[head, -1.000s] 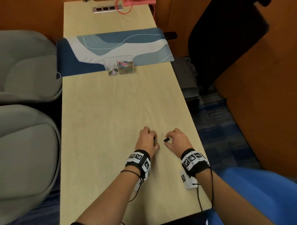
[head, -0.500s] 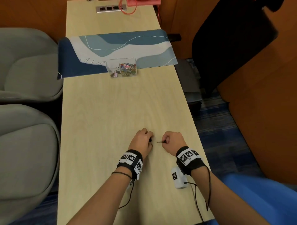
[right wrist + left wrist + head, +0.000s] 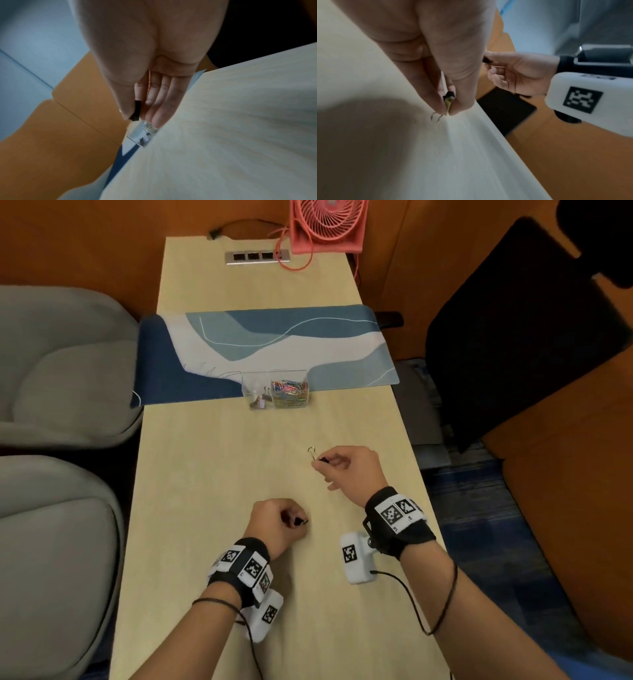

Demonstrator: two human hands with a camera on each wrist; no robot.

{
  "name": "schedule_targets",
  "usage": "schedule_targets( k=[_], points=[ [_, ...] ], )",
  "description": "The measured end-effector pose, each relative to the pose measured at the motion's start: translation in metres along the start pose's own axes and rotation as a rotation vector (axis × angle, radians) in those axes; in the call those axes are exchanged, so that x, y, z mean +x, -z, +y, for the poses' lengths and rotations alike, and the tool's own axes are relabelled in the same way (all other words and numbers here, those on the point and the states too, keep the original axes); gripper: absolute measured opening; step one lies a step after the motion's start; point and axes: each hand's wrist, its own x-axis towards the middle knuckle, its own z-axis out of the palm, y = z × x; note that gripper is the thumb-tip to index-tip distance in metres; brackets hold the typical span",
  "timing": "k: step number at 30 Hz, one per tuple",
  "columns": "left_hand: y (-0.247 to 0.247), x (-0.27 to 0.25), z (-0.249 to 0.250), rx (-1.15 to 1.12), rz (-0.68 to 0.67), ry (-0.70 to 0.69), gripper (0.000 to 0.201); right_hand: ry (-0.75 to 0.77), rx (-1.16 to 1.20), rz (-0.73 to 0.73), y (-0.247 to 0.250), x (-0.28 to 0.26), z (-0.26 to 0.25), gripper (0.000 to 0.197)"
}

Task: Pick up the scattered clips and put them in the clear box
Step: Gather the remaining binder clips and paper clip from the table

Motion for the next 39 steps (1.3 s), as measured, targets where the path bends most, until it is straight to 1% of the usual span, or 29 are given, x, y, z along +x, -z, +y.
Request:
schedule_targets(
  k=[2,4,7,9,10,12,14,16,20,23,26,29,32,37,39],
  points=[
    [0.031,0.024,0.003,-0.062,0.103,-0.007,0.017,0.054,0.057,-0.001,-0.007,0.029,-0.026,0.011],
    [0.066,0.051,0.007,-0.087,0.216,-0.046,0.015,0.127,0.053,-0.016,-0.014,0.059,-0.049,0.014],
    [0.118,0.090,0.016,-0.134,0.400,-0.097,0.011,0.256,-0.022,-0.011,-0.021,0.108,-0.077,0.016],
    [0.146,0.116,0.020,-0.173,0.500,-0.141,0.016,0.339,-0.107,0.031,-0.028,0.138,-0.090,0.015],
    [0.156,0.129,0.021,-0.197,0.531,-0.160,0.019,0.358,-0.135,0.054,-0.031,0.151,-0.095,0.014],
    [0.170,0.154,0.019,-0.232,0.572,-0.172,0.022,0.335,-0.107,0.068,-0.039,0.171,-0.100,0.013],
    [0.173,0.175,0.017,-0.224,0.586,-0.163,0.021,0.314,-0.066,0.063,-0.047,0.183,-0.102,0.010],
    [0.170,0.191,0.016,-0.201,0.559,-0.150,0.019,0.305,-0.056,0.068,-0.054,0.192,-0.099,0.008],
    [0.153,0.211,0.010,-0.154,0.514,-0.186,0.015,0.281,-0.084,0.111,-0.060,0.206,-0.087,0.013],
    [0.144,0.219,0.003,-0.001,0.476,-0.224,0.013,0.326,-0.166,0.118,-0.059,0.212,-0.080,0.015],
    [0.140,0.221,0.002,0.173,0.444,-0.266,0.007,0.348,-0.225,0.104,-0.058,0.217,-0.078,0.015],
    [0.138,0.219,0.001,0.292,0.453,-0.343,0.012,0.390,-0.305,0.076,-0.057,0.218,-0.077,0.014],
    [0.134,0.219,-0.004,0.385,0.471,-0.415,0.021,0.412,-0.376,0.039,-0.057,0.218,-0.078,0.011],
    [0.126,0.212,-0.008,0.388,0.501,-0.403,0.024,0.462,-0.614,-0.023,-0.062,0.218,-0.085,0.004],
    [0.124,0.206,-0.011,0.324,0.559,-0.381,0.020,0.489,-0.754,-0.073,-0.065,0.218,-0.089,0.003]
  ],
)
